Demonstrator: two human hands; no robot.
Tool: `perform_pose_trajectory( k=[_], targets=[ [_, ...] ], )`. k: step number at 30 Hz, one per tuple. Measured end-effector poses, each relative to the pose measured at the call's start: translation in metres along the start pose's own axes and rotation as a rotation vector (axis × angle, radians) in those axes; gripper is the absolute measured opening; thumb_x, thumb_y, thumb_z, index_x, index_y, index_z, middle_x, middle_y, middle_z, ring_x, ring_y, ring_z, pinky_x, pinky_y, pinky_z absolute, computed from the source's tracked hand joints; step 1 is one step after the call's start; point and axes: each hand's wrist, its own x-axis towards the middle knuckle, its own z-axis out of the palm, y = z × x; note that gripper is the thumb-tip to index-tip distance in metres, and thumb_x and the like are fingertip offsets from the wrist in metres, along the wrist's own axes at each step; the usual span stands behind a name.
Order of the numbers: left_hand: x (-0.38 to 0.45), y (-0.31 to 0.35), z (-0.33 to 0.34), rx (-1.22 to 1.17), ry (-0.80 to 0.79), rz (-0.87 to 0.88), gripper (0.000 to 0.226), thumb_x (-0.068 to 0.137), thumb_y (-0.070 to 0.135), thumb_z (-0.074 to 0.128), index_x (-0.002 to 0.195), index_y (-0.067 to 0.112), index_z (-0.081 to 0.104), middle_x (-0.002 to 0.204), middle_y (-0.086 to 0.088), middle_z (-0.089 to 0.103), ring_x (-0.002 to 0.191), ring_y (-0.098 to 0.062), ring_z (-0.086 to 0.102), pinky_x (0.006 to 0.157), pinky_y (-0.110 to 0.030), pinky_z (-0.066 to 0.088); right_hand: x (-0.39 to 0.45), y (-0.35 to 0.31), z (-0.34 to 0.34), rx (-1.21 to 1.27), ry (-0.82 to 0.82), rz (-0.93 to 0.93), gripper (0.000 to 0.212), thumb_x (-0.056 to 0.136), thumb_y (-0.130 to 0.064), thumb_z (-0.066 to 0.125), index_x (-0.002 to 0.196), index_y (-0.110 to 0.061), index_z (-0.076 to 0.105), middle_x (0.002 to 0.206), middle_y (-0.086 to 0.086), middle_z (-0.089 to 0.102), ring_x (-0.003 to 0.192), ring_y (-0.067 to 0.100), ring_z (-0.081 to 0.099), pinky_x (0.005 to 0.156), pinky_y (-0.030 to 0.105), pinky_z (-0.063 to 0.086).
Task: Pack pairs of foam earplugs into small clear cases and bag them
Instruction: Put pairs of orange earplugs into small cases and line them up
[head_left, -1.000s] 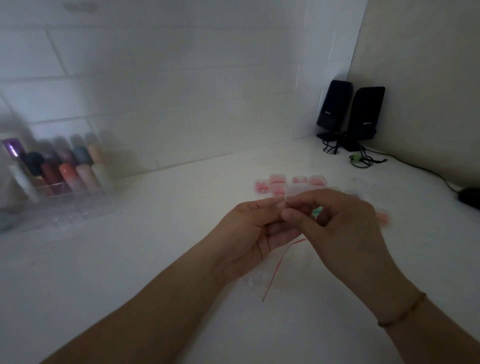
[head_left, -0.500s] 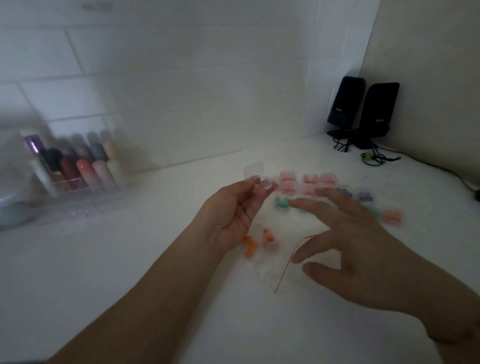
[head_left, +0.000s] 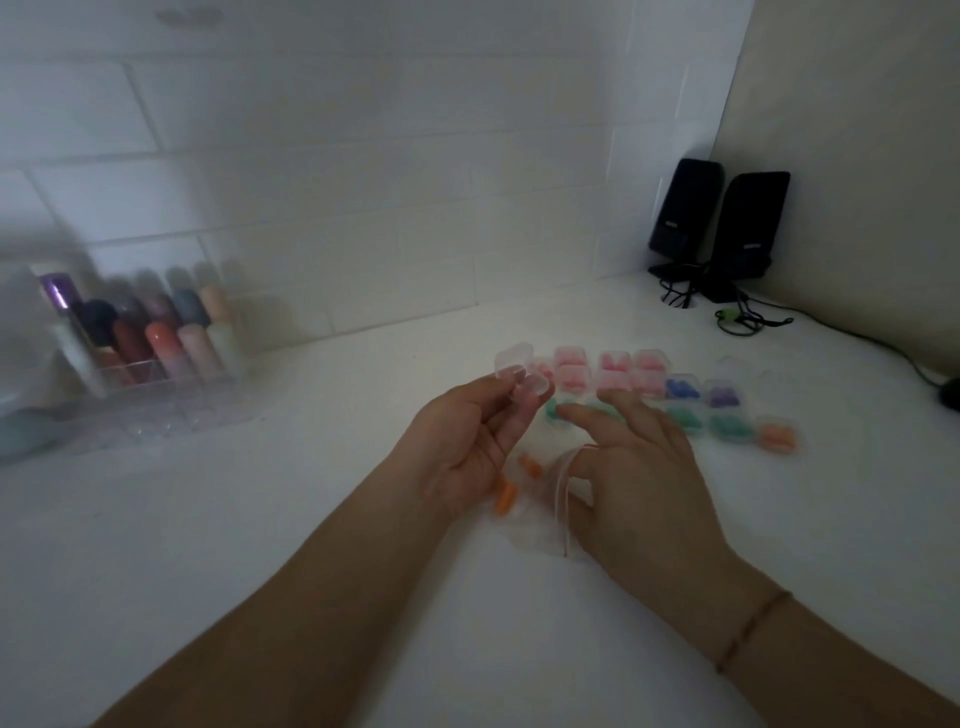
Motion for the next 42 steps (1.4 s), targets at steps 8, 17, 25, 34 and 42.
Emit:
perform_pose_trajectory(
  k=[8,17,25,34,42],
  targets=[
    [0.0,0.002,-0.001,0.024,-0.026,-0.009,0.016,0.093,-0.004,0.052,0.105,-0.011,0.059,0.1,-0.027,0.066,0.119,-0.034,0.058,0.072,-0.025,0.058,-0.01,0.041,-0.087,0.671,-0.266,0.104,0.026,0.064,-0.062,0.072,0.072,-0.038,0.074,0.118,-0.033,0.061,0.12,-0.014,0.047,0.104,0.026,0.034],
    [-0.013,-0.01,0.007,0.132,-0.233,-0.211,0.046,0.081,0.005,0.058,0.12,-0.019,0.054,0.099,-0.032,0.065,0.098,-0.022,0.059,0.071,-0.025,0.059,0.002,0.03,-0.054,0.94,0.267,0.228,0.011,0.071,-0.024,0.078,0.073,-0.017,0.07,0.062,-0.002,0.069,0.051,0.01,0.06,0.054,0.017,0.049],
    [-0.017,-0.012,0.008,0.221,-0.236,-0.187,0.043,0.093,0.009,0.05,0.129,-0.015,0.049,0.099,-0.024,0.062,0.063,-0.017,0.071,0.068,-0.024,0.058,0.002,0.03,-0.039,0.598,0.272,0.006,0.019,0.079,-0.006,0.074,0.084,-0.024,0.074,0.077,-0.02,0.067,0.076,0.004,0.065,0.071,0.013,0.051],
    [-0.022,-0.01,0.009,0.318,-0.282,-0.178,0.052,0.08,0.017,0.064,0.122,-0.013,0.058,0.113,-0.026,0.065,0.083,-0.021,0.071,0.076,-0.026,0.059,0.0,0.032,-0.04,0.64,0.204,0.047,0.017,0.072,-0.01,0.079,0.073,-0.026,0.072,0.07,-0.011,0.064,0.068,0.011,0.06,0.06,0.014,0.045],
    [-0.021,-0.012,0.009,0.418,-0.251,-0.058,0.036,0.085,0.002,0.059,0.121,-0.004,0.058,0.111,-0.026,0.068,0.091,-0.028,0.071,0.076,-0.031,0.059,0.004,0.04,-0.048,0.812,0.273,0.305,0.014,0.086,-0.032,0.062,0.074,-0.028,0.068,0.064,-0.009,0.068,0.054,0.005,0.058,0.055,0.019,0.047]
  ],
)
